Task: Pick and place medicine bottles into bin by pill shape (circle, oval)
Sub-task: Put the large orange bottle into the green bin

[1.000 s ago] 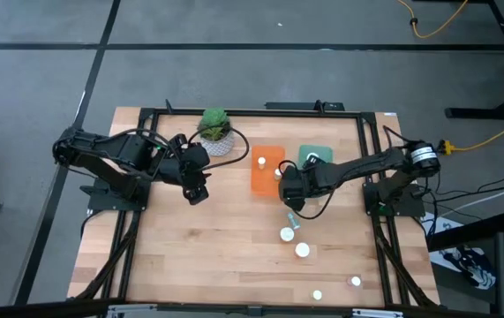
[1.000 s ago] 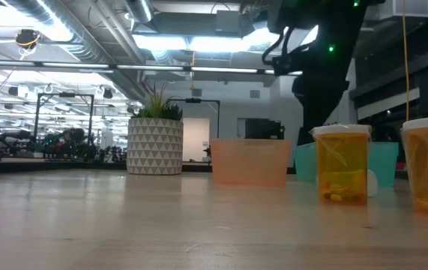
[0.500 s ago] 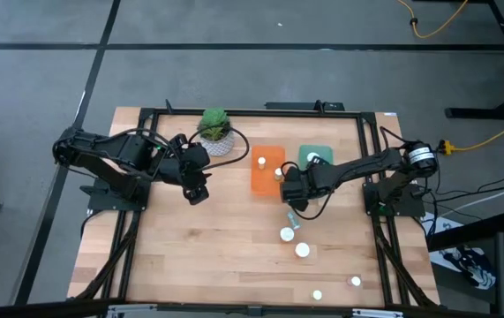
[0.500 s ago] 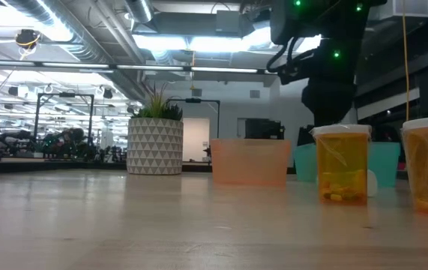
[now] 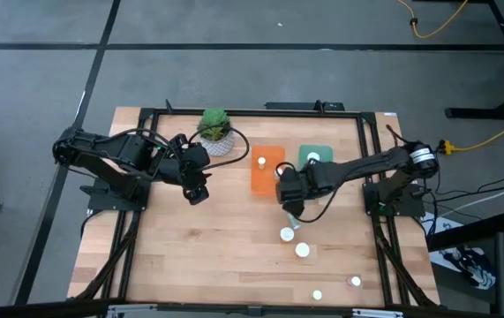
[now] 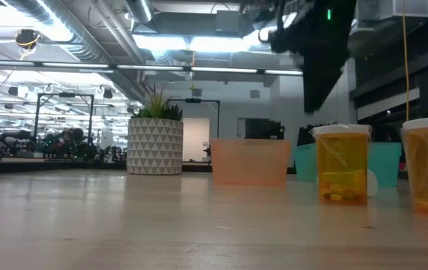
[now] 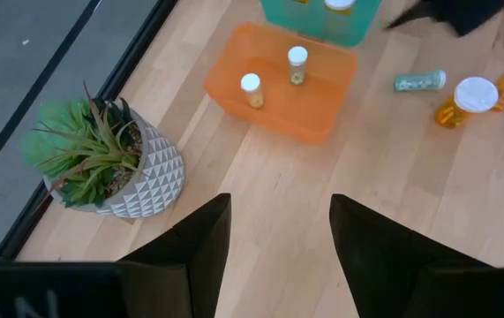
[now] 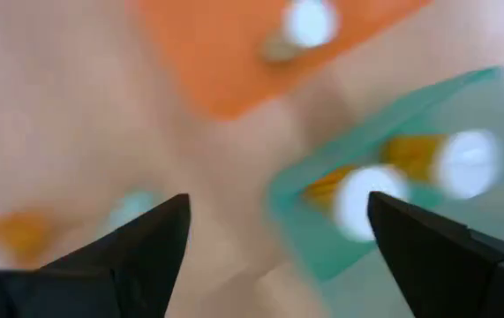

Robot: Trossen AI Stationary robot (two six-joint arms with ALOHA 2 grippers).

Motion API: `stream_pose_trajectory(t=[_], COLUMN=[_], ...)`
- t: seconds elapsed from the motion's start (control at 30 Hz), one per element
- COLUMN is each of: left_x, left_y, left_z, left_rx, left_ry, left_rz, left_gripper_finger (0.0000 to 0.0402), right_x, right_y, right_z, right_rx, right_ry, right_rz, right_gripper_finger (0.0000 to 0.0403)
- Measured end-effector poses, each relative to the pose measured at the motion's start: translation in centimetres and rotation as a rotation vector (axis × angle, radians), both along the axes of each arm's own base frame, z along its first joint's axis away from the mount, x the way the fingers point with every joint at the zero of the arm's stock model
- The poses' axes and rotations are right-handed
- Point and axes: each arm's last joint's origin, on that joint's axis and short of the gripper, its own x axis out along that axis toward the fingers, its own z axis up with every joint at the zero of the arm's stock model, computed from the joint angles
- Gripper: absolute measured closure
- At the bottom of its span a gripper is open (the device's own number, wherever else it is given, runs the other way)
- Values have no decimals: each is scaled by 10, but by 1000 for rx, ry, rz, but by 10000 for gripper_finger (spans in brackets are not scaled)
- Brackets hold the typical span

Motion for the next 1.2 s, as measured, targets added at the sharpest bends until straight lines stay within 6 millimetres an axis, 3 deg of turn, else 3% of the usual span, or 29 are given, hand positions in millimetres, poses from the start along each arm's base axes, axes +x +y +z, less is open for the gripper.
stream_pose_trajectory(t=[0.17, 0.33, 0.47, 0.7, 0.87, 1.2], left_x=[0, 0, 0, 0, 0, 0], left_y=[0, 0, 0, 0, 0, 0], left_z=[0, 0, 0, 0, 0, 0], left_rx=[-1, -1, -1, 0, 0, 0], left_ry=[-2, -2, -2, -2, -2, -2], left_rz=[0, 1, 0, -1, -1, -1], left_gripper_finger=[214, 214, 214, 214, 214, 214], right_x=[8, 8, 6, 3, 8, 21], right_y=[33, 75, 106, 150, 154, 128], right_z=[37, 48, 39, -3, -22, -31], right_rx=[266, 342, 375, 293, 253, 261], right_ry=[-111, -239, -249, -98, -77, -44], right_rz=[-7, 41, 74, 294, 195, -58], right_gripper_finger=[59, 59, 59, 59, 59, 59])
